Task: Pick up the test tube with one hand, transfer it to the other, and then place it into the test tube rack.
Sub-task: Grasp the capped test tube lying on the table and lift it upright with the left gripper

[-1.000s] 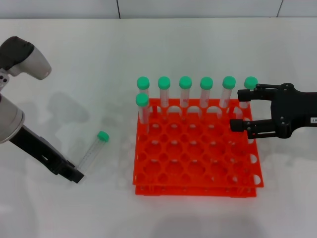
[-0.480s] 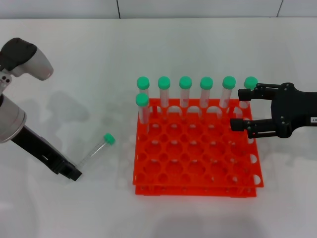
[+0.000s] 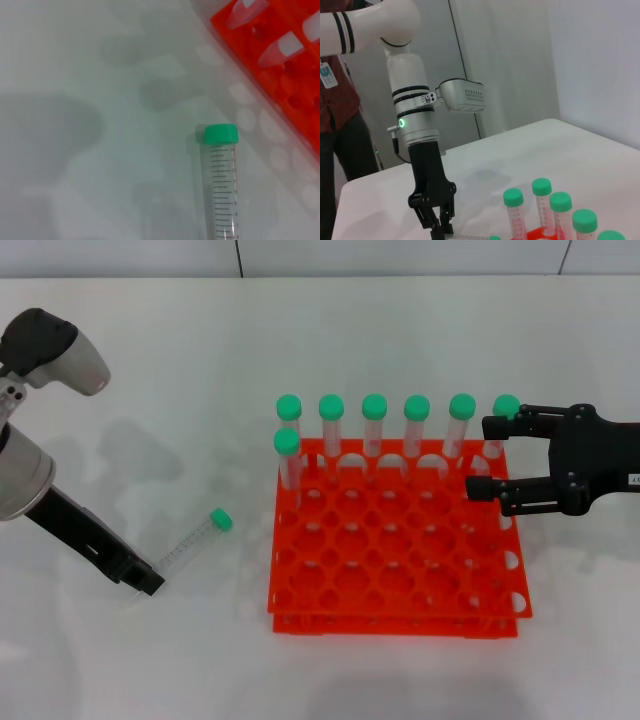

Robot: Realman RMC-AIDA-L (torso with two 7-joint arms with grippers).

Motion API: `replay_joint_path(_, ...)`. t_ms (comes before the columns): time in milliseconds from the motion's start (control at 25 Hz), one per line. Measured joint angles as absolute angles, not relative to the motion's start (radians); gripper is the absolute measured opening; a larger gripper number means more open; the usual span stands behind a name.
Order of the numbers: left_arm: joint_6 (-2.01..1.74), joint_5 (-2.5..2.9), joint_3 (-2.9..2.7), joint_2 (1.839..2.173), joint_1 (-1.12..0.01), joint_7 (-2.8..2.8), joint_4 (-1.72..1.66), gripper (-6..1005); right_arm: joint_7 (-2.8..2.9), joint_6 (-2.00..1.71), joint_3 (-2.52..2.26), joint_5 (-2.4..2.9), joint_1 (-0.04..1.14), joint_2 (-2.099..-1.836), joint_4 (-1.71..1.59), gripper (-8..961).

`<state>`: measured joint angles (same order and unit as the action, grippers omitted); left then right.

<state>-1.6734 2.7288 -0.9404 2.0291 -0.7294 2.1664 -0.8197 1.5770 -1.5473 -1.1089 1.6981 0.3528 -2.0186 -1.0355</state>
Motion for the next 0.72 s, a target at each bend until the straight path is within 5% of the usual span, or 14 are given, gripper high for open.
replay_joint_path(720, -1.655, 2.732, -0.942, 2.026, -0.734, 2.168, -0.815, 188, 1.577, -1.544, -1.106, 1.695, 0.353, -2.019, -1.043, 825)
